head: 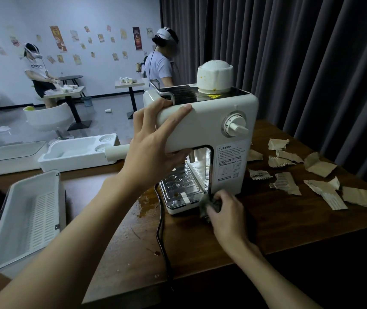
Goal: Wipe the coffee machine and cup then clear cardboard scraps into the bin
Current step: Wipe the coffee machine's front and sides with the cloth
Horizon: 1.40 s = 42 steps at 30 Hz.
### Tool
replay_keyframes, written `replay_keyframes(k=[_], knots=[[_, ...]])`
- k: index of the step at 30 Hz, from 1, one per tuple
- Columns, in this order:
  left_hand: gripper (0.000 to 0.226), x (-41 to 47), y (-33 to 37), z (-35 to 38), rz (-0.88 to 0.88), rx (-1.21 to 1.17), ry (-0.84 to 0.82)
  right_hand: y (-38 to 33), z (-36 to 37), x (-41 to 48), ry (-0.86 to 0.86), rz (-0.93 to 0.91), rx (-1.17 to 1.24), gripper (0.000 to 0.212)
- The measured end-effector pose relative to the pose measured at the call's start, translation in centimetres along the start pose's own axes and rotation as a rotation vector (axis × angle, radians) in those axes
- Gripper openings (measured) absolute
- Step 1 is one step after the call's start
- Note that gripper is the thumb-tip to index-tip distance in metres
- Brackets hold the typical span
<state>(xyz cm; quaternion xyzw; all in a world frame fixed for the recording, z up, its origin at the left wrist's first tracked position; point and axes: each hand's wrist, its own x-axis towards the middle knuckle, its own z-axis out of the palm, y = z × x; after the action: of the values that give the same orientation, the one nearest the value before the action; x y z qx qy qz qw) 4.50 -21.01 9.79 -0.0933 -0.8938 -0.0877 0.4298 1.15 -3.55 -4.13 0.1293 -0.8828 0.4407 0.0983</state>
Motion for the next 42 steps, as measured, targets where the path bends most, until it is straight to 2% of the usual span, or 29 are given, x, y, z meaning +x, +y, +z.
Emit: replay_keyframes(k=[10,17,21,23,26,27,29,31,32,34,38,40,42], knots=[[0.086,0.0,0.0,0.2,-0.004,0.011,-0.004,3.1,-3.2,3.3,0.213,0.132,-0.036,0.022],[0.085,-0.2,0.5,0.0,-0.019,-0.018,-0.007,1.2,-1.5,0.8,0.045,-0.046,0.064,0.022],[0.083,-0.4,0.9,-0.6,-0.028,-0.067,-0.045,1.1,-3.1,0.5,0.076,-0.004,0.209,0.045],[0.074,-1.4,1.4,-0.7,-0.017,-0.099,0.007,1.0,-4.0,0.3,0.085,-0.038,0.217,0.046],[0.042,-3.9,2.9,-0.2,-0.008,-0.109,0.227,0.7,-5.3,0.0,0.071,-0.087,0.274,0.036],[0.032,-4.6,3.5,0.2,-0.052,-0.195,0.201,0.5,-5.8,-0.2,0.030,-0.093,0.332,0.035],[0.018,-5.4,4.9,0.6,-0.276,-0.484,-0.083,-0.4,-6.4,-0.6,-0.066,-0.121,0.444,0.036],[0.036,-5.8,5.8,1.3,-0.517,-0.733,-0.418,-1.2,-6.9,-1.0,-0.103,-0.157,0.499,0.038],[0.044,-6.0,6.0,1.7,-0.583,-0.797,-0.490,-1.6,-7.1,-1.2,-0.111,-0.168,0.514,0.041],[0.041,-6.1,6.0,2.0,-0.648,-0.903,-0.492,-2.2,-7.5,-1.4,-0.134,-0.177,0.530,0.047],[0.017,-6.6,5.3,2.0,-0.705,-1.108,-0.466,-2.2,-8.4,-1.4,-0.267,-0.174,0.567,0.048],[0.019,-6.8,4.9,1.9,-0.707,-1.138,-0.471,-1.9,-8.8,-1.4,-0.324,-0.135,0.640,0.041],[0.030,-6.9,4.5,1.7,-0.718,-1.144,-0.462,-1.7,-9.1,-1.3,-0.284,-0.102,0.623,0.034]])
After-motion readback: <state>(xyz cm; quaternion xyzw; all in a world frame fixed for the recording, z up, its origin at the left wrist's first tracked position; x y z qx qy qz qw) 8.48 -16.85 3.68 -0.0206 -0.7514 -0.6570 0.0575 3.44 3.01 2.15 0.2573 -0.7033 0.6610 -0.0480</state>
